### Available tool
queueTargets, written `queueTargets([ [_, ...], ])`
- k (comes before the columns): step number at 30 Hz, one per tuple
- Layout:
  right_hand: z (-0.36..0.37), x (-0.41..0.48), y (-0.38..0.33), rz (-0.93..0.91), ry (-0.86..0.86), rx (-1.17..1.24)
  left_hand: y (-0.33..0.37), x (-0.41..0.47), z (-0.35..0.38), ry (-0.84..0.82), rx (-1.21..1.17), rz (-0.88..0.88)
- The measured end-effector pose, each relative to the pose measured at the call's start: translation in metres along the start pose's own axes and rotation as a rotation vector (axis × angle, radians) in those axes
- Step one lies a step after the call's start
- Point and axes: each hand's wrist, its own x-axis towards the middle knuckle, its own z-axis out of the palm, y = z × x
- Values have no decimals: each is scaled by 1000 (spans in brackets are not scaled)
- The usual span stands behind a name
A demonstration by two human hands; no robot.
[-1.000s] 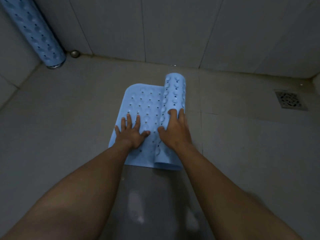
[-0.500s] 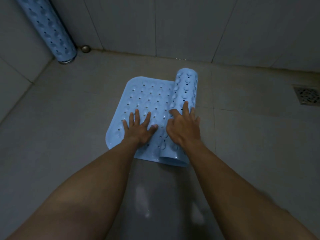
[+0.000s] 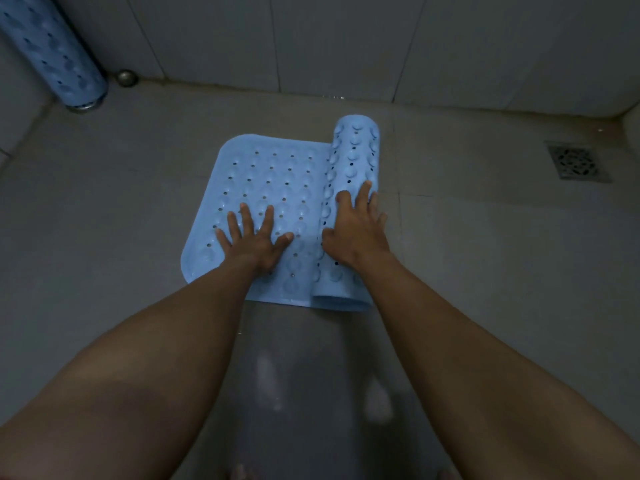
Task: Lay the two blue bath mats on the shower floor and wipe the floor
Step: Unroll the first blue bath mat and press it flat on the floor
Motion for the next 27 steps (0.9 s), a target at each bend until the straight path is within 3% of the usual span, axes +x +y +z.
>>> queueTargets([
  [4, -1, -1, 5, -19, -13, -72, 13, -4, 5, 52, 19, 2],
  [7, -6, -5, 15, 13, 5, -62, 30, -11, 11, 210, 65, 198],
  [9, -12, -8, 28, 11, 27, -70, 45, -15, 16, 218, 11, 290],
  [16, -36, -15, 72, 76, 41, -40, 73, -18, 29, 172, 55, 209],
  [27, -38, -24, 95, 123, 138, 65, 127, -33, 44, 178, 45, 285],
])
